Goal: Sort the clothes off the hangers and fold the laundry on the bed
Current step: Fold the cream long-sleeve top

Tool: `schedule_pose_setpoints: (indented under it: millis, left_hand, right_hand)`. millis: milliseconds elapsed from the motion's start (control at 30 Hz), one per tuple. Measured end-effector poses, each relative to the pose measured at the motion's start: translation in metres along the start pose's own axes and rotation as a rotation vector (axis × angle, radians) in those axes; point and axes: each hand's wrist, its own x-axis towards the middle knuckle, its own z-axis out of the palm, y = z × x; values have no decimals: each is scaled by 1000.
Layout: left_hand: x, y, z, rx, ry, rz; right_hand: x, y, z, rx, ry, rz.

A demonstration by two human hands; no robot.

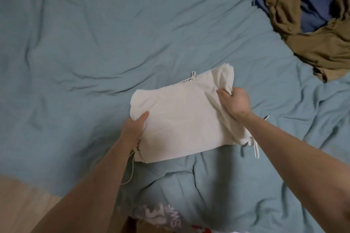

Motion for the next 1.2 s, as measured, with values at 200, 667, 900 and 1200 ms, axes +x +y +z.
schedule_pose_setpoints:
  millis: [200, 667, 900, 1200]
  left_hand:
    - [-58, 63, -33, 184, 42, 253]
    - [-244, 132, -15, 465, -525, 1031]
    - [-401, 61, -10, 780, -952, 1519]
    - [-601, -131, -94, 872, -1684, 1795]
  right_hand:
    - [-76, -23, -56, 144, -254, 17]
    - [-332, -28, -159, 501, 768, 291]
    - [-549, -16, -155, 449, 1201, 580]
    - [-842, -60, -87, 300, 1604, 1040]
